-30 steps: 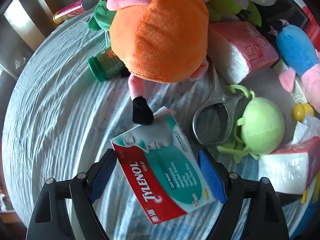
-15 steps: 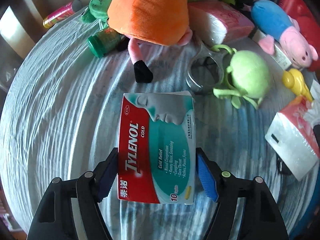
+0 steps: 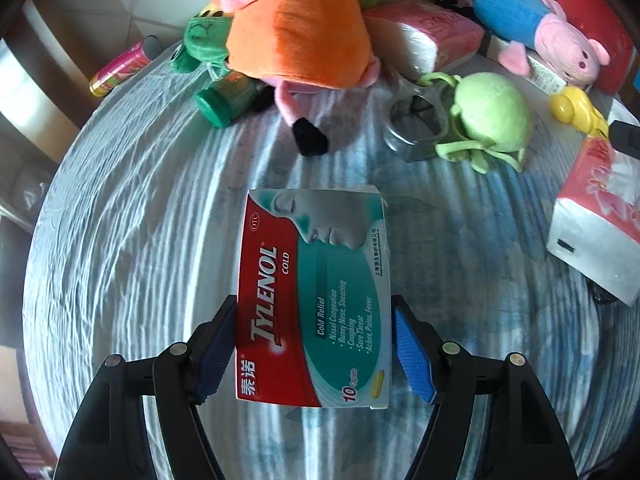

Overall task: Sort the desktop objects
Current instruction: 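Grasp the Tylenol box with the left tool while the right tool grasps the pink tissue box, then lift the Tylenol box with the left tool while the right tool lifts the tissue box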

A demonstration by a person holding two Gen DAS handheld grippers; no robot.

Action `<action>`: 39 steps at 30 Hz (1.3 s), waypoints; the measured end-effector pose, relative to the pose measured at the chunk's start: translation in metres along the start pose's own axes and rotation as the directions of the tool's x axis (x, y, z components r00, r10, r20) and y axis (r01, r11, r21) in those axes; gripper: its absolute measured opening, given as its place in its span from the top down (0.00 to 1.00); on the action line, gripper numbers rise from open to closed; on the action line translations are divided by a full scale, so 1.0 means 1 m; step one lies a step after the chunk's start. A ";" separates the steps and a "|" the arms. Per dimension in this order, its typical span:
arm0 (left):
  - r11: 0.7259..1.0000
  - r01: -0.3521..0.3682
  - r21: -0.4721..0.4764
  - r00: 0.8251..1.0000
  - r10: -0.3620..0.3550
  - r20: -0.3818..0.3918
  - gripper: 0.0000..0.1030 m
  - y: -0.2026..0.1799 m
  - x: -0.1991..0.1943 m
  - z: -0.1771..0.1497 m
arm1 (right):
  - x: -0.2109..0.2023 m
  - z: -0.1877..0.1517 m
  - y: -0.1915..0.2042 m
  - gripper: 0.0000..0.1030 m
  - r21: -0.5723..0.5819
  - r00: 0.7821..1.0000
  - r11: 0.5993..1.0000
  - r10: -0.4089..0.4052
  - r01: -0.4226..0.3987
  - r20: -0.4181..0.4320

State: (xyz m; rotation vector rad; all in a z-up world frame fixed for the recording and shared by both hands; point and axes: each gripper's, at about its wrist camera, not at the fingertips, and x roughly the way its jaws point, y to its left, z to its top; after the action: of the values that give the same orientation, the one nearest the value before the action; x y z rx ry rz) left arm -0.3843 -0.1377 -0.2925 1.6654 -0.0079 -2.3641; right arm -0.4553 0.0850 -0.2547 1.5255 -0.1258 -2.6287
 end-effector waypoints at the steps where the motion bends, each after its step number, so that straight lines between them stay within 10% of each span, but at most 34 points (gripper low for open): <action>1: 1.000 0.005 -0.014 1.000 -0.005 0.003 0.30 0.003 0.001 0.001 | 0.011 0.003 0.005 0.00 -0.015 1.000 1.000 0.014 -0.014 -0.025; 7: 0.999 0.008 -0.046 1.000 -0.007 0.027 0.30 0.013 0.006 0.005 | 0.038 -0.032 0.077 0.00 -0.203 0.954 0.943 0.222 -0.262 -0.200; 11: 0.999 0.021 -0.027 1.000 -0.020 0.022 0.30 0.014 0.007 -0.007 | 0.031 -0.049 0.097 0.00 -0.235 0.953 0.932 0.233 -0.275 -0.192; 25: 1.000 0.014 -0.009 0.993 -0.013 0.120 0.29 0.051 0.025 0.056 | -0.028 -0.070 0.095 0.00 -0.093 0.988 0.988 0.111 -0.121 -0.104; 31: 0.949 0.223 0.222 0.972 -0.235 0.027 0.30 -0.002 0.024 0.015 | -0.028 -0.092 0.087 0.00 -0.064 0.990 0.998 -0.023 0.014 -0.139; 39: 0.940 0.199 0.277 0.977 -0.212 0.018 0.30 -0.023 0.003 -0.032 | -0.038 -0.099 0.045 0.00 0.022 0.988 0.997 -0.067 0.070 -0.141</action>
State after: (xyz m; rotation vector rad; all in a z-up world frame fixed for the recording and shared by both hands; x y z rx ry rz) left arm -0.3603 -0.1119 -0.3101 1.8094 -0.1880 -2.6612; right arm -0.3487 0.0428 -0.2658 1.7479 -0.0993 -2.5692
